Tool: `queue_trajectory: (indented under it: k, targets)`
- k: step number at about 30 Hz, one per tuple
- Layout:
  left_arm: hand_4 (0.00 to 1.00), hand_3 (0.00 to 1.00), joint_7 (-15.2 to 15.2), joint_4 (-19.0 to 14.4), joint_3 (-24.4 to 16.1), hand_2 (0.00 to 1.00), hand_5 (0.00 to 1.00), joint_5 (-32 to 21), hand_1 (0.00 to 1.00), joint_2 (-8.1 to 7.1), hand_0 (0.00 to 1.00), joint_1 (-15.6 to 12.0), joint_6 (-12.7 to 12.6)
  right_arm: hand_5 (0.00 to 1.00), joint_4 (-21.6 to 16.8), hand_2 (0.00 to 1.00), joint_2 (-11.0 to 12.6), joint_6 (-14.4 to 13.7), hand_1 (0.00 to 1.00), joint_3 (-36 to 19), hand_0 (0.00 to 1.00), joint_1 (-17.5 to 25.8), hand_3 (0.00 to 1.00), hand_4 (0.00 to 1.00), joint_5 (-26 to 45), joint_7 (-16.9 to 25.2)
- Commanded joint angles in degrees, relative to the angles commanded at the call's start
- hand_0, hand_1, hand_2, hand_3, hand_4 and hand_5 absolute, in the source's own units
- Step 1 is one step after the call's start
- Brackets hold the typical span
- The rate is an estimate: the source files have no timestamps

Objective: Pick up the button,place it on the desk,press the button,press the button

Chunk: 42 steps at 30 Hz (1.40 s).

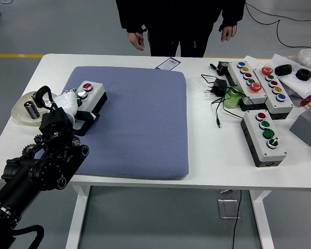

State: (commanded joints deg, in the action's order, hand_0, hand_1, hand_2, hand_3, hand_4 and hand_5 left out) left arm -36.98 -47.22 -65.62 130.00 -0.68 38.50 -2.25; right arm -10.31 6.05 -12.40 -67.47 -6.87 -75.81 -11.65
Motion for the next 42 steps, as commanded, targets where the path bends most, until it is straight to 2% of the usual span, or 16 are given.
queue_trajectory:
  k: [2,3,8,9,14,15,20,21,22,26,27,30,34,39,42]
  targets:
    - [0.97,0.998,0.0,0.38,0.14,0.998,0.386,0.0,0.832,-0.06,0.634,0.18,-0.11,0.109,0.0,0.705,0.01,0.0,0.684,0.01,0.743,0.01,0.576,0.179,0.06,0.01]
    - [0.955,0.97,0.0,0.57,0.29,0.883,0.357,0.0,0.669,-0.09,0.474,0.27,-0.24,0.11,0.0,0.704,0.02,0.01,0.684,0.0,0.743,0.01,0.576,0.179,0.04,0.01]
    - [0.955,0.97,0.0,1.21,1.01,0.883,0.357,0.0,0.669,-0.23,0.474,0.59,-0.59,0.11,0.0,0.704,0.0,0.02,0.684,-0.1,0.743,0.02,0.576,0.179,-0.06,-0.02]
    - [0.843,0.825,0.0,1.26,1.08,0.549,0.142,0.0,0.472,-0.25,0.439,0.62,-0.54,0.11,0.0,0.704,0.0,0.02,0.684,-0.11,0.742,0.02,0.576,0.179,-0.08,-0.02]
    - [0.843,0.825,0.0,1.44,1.36,0.549,0.142,0.0,0.472,-0.46,0.439,0.61,1.64,0.11,0.0,0.704,0.01,0.03,0.684,-0.16,0.742,0.02,0.576,0.179,-0.1,-0.02]
    - [0.83,0.699,0.0,1.43,1.47,0.35,0.012,0.0,0.363,-0.51,0.366,0.59,1.98,0.11,0.0,0.705,0.0,0.02,0.684,-0.22,0.743,0.01,0.576,0.179,-0.14,-0.02]
    - [0.83,0.699,0.0,1.34,1.94,0.35,0.012,0.0,0.363,-0.77,0.366,0.41,1.64,0.11,0.0,0.705,-0.02,0.03,0.684,-0.23,0.743,-0.04,0.576,0.179,-0.09,-0.03]
    - [0.709,0.487,0.12,1.21,2.04,0.245,0.002,0.0,0.256,-0.84,0.203,0.34,0.98,0.11,0.0,0.705,-0.04,0.03,0.684,-0.26,0.743,-0.05,0.576,0.179,-0.13,-0.04]
    - [0.709,0.487,0.52,1.07,2.12,0.245,0.002,0.0,0.256,-0.89,0.203,0.26,0.24,0.11,0.0,0.705,-0.05,0.04,0.684,-0.29,0.743,-0.05,0.576,0.179,-0.18,-0.05]
    - [0.709,0.487,4.25,0.22,2.57,0.245,0.002,0.0,0.256,-1.21,0.203,-0.09,-3.65,0.11,0.0,0.705,-0.04,0.04,0.684,-0.36,0.743,-0.05,0.576,0.179,-0.23,-0.03]
    - [0.681,0.427,5.16,0.01,2.68,0.211,0.002,0.0,0.222,-1.3,0.143,-0.15,-4.48,0.11,0.0,0.706,-0.04,0.04,0.685,-0.39,0.743,-0.05,0.577,0.179,-0.26,-0.03]
    - [0.681,0.427,8.28,-0.75,3.34,0.211,0.002,0.0,0.222,-1.76,0.143,-0.28,-6.45,0.11,0.0,0.706,-0.03,0.03,0.685,-0.42,0.743,-0.04,0.577,0.179,-0.24,-0.01]
    - [0.684,0.405,14.34,-1.4,4.82,0.201,0.002,0.0,0.212,-2.81,0.144,-0.31,-5.65,0.112,0.0,0.706,-0.01,0.0,0.685,-0.5,0.743,-0.05,0.577,0.179,-0.22,0.01]
    - [0.677,0.396,20.0,-2.45,7.17,0.195,0.002,0.0,0.205,-4.23,0.13,-0.1,-6.02,0.112,0.0,0.706,-0.05,-0.02,0.686,-0.7,0.743,-0.08,0.577,0.18,-0.43,-0.04]
    - [0.677,0.396,24.87,-3.67,10.03,0.195,0.002,0.0,0.205,-6.43,0.13,0.53,-6.21,0.112,0.0,0.706,-0.07,-0.05,0.686,-0.72,0.743,-0.08,0.577,0.18,-0.42,-0.08]
